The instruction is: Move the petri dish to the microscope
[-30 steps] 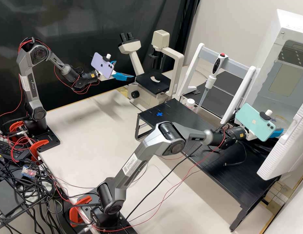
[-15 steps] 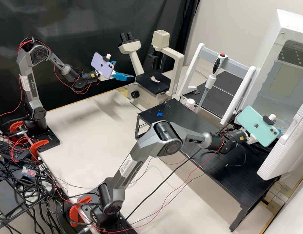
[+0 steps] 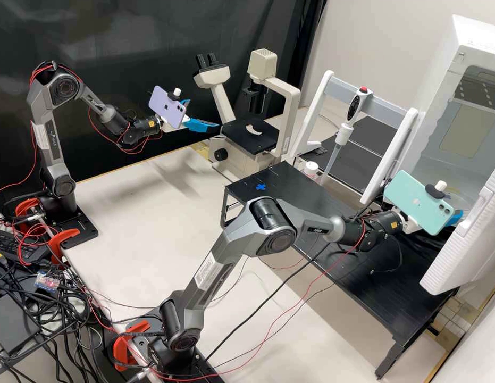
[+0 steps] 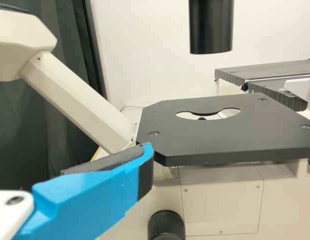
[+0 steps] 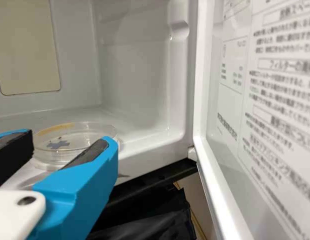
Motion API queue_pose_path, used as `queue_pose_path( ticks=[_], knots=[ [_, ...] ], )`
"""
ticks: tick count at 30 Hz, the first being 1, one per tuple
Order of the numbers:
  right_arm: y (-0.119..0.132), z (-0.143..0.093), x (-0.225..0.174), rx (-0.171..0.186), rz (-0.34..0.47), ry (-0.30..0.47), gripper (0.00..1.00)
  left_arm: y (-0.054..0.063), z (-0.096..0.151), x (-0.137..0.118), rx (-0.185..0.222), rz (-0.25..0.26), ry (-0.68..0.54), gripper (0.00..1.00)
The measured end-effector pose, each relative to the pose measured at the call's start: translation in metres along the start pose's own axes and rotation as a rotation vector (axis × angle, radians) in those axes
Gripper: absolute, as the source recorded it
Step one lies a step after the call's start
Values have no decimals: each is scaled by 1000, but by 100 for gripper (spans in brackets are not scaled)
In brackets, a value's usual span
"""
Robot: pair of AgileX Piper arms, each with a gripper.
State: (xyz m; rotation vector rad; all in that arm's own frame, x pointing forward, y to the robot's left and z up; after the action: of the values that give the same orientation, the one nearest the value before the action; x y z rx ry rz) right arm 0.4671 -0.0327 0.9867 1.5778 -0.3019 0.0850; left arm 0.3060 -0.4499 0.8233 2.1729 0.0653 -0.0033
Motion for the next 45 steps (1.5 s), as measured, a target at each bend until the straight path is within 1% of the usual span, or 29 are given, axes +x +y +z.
queue_pose_path(
  ticks=[4,11,30,36,41,45],
  knots=[
    [2,-3,1,-1,7,10,100,0,0,0,0,0,0,100],
    [-2,-8,2,0,-1,20,100,0,0,0,0,0,0,100],
    [-3,-9,2,0,-3,22,100,0,0,0,0,0,0,100],
    [2,-17,16,-6,8,32,100,0,0,0,0,0,0,100],
    [-4,-19,33,-12,-14,18,100,0,0,0,0,0,0,100],
    [-13,-14,45,-9,-39,-11,100,0,0,0,0,0,0,100]
  ],
)
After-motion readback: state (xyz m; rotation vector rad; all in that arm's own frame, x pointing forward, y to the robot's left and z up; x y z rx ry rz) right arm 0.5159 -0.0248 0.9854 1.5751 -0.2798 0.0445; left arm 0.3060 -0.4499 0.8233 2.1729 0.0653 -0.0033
